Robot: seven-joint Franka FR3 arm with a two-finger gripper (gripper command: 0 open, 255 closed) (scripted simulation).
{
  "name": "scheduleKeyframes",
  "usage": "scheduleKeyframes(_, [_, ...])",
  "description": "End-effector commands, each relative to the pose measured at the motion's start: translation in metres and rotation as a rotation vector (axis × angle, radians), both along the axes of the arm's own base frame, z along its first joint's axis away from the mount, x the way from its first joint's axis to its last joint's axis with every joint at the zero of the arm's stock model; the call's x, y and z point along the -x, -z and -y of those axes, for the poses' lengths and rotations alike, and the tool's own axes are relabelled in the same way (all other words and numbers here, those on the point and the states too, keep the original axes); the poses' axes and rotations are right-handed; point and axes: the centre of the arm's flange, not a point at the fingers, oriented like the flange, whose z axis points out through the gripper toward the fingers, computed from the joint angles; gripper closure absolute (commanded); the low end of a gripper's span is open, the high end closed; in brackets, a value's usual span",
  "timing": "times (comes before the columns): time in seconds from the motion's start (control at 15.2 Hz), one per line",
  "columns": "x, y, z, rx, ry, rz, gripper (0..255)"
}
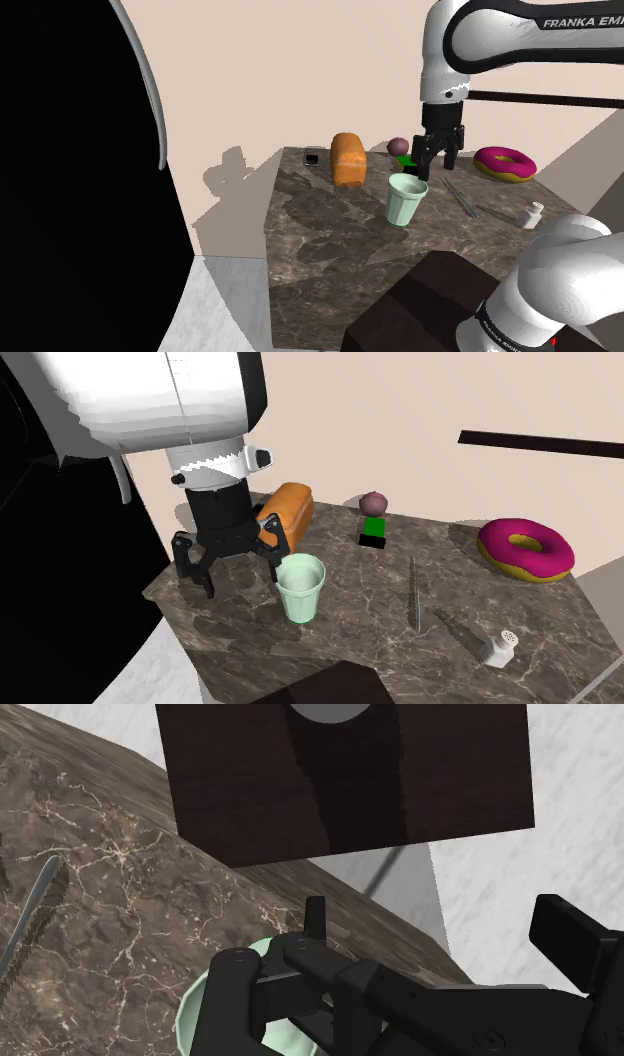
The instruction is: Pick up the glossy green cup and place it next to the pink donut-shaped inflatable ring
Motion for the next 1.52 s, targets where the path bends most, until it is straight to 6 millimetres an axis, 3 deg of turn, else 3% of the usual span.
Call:
scheduleKeyframes(0.0, [0.0, 0.0, 0.0, 0.0, 0.0, 0.0, 0])
scheduleKeyframes(0.99, [-0.122, 0.13, 0.053, 0.152, 0.011, 0.05, 0])
scheduleKeyframes(1.45, [-0.118, 0.163, 0.059, 0.155, 0.012, 0.051, 0])
